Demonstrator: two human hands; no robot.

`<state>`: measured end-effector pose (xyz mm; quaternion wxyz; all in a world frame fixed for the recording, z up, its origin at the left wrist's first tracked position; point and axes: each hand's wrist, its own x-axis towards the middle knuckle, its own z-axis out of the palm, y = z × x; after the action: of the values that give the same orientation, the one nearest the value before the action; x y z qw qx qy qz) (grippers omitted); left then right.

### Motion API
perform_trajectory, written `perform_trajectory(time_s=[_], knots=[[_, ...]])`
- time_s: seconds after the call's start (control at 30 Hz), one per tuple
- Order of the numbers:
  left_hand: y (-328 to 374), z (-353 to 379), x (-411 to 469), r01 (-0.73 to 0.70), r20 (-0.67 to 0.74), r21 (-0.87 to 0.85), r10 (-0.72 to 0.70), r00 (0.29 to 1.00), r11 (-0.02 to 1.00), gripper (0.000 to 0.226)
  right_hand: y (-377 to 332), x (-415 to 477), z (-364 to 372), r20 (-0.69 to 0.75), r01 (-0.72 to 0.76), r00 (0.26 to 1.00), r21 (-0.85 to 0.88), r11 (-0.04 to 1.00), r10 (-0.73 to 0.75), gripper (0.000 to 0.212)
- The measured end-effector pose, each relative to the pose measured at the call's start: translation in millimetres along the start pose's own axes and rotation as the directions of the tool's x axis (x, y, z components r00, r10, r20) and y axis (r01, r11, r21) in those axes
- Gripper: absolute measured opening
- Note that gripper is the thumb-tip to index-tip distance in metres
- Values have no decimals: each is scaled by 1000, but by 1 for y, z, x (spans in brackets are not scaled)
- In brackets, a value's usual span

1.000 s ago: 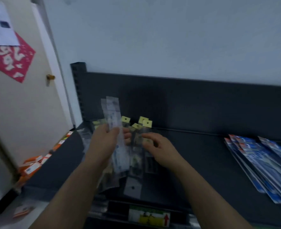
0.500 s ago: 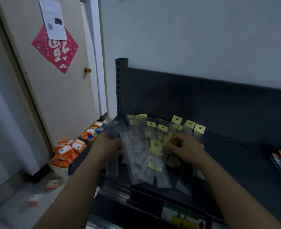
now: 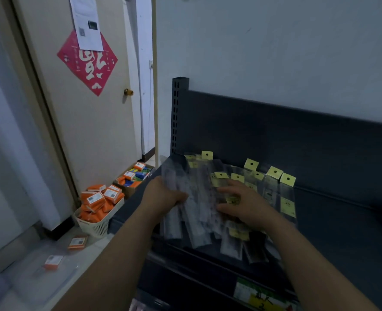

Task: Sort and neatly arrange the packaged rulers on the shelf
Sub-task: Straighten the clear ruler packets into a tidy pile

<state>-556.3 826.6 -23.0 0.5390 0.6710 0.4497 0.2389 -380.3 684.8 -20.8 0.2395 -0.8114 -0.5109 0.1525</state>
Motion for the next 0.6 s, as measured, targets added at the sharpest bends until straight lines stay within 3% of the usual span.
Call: perform_trajectory(time_s=[0.1,0.2,0.33,0.43,0.6], knots=[[-2,-15,2,5,-57,-143,-13,998,990,46,-18,0,-1,-109,74,991,32,997,-71,44],[-1,-22,0,-50,-79,-202,34,996,978,29,-39,0,4,-140,111,985,44,993,-104,43],[-7,-21,1,-61,-112,-202,39,993,978,39,-65,1,17,-79,114,991,110,987,-106,41],[-10,-18,1,-78,-144,-181,52,988,980,48,-74,4,27,-6,93,996,98,991,-92,52],[-7,-16,-3,-178,-203,-219,134,970,959,34,-78,8,32,6,29,999,271,962,-32,58]])
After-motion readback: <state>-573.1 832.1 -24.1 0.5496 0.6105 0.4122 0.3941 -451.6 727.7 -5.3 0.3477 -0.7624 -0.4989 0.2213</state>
